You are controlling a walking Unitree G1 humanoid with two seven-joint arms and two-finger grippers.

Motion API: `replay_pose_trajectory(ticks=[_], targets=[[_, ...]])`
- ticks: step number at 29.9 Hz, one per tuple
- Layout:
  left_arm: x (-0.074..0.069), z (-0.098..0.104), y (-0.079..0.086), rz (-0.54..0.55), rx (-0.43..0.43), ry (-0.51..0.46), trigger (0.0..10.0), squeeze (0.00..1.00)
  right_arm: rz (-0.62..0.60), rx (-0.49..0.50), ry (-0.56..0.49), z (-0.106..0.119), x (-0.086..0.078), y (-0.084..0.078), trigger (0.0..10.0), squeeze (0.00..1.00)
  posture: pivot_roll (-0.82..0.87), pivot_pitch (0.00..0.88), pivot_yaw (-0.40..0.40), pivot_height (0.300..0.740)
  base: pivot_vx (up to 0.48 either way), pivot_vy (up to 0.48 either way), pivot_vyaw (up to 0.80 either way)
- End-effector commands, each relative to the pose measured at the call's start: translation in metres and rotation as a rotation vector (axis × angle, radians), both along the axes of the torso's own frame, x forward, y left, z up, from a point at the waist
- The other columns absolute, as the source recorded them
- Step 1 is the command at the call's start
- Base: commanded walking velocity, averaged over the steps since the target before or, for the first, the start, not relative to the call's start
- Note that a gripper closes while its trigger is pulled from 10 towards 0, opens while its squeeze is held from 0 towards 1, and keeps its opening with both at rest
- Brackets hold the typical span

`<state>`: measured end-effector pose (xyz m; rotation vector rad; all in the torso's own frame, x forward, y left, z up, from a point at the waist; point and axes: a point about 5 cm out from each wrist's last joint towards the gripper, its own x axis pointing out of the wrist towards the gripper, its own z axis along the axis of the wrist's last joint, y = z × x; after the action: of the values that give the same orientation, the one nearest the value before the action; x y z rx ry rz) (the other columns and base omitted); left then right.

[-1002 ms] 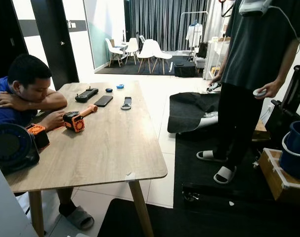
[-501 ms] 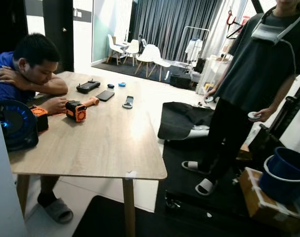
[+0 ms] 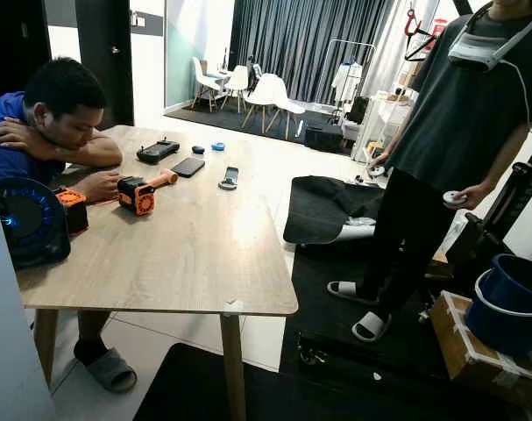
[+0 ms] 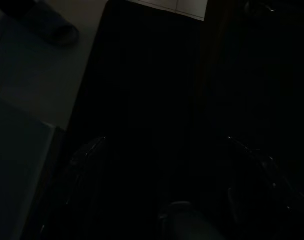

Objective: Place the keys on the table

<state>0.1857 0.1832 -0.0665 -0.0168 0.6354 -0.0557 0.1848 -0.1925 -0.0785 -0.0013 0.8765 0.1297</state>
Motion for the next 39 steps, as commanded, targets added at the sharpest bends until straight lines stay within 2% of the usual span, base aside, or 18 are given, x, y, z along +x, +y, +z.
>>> replay_pose_trajectory(ticks=[1,15,24,28,33,39], targets=[[0.002,0.0,-0.01,-0.023,-0.019,-0.007,10.0,0.0,0.0,-0.016,0.008,-0.002,-0.005,-0.003,10.0,0.0,0.08,0.011,-0.107,0.74,0.0,0.0,0.0],[0.006,0.003,-0.014,-0.059,-0.015,-0.018,10.0,0.0,-0.005,-0.021,0.017,-0.004,-0.009,-0.002,10.0,0.0,0.08,0.011,-0.091,0.74,0.0,0.0,0.0],[0.011,0.006,-0.012,-0.09,-0.004,-0.027,10.0,0.0,-0.019,-0.003,0.015,-0.006,-0.012,0.005,10.0,0.0,0.08,0.005,-0.061,0.74,0.0,-0.061,0.0],[0.012,0.007,-0.011,-0.091,-0.002,-0.029,10.0,0.0,-0.023,-0.002,0.015,-0.006,-0.012,0.006,10.0,0.0,0.08,0.002,-0.058,0.74,0.0,-0.281,0.0],[0.013,0.007,-0.009,-0.058,-0.01,-0.033,10.0,0.0,-0.023,-0.004,0.017,-0.007,-0.013,0.005,10.0,0.0,0.08,0.0,-0.063,0.74,0.0,0.0,0.0],[0.011,0.006,-0.01,-0.072,-0.007,-0.028,10.0,0.0,-0.021,-0.008,0.016,-0.007,-0.013,0.004,10.0,0.0,0.08,0.0,-0.064,0.74,0.0,0.0,0.0]])
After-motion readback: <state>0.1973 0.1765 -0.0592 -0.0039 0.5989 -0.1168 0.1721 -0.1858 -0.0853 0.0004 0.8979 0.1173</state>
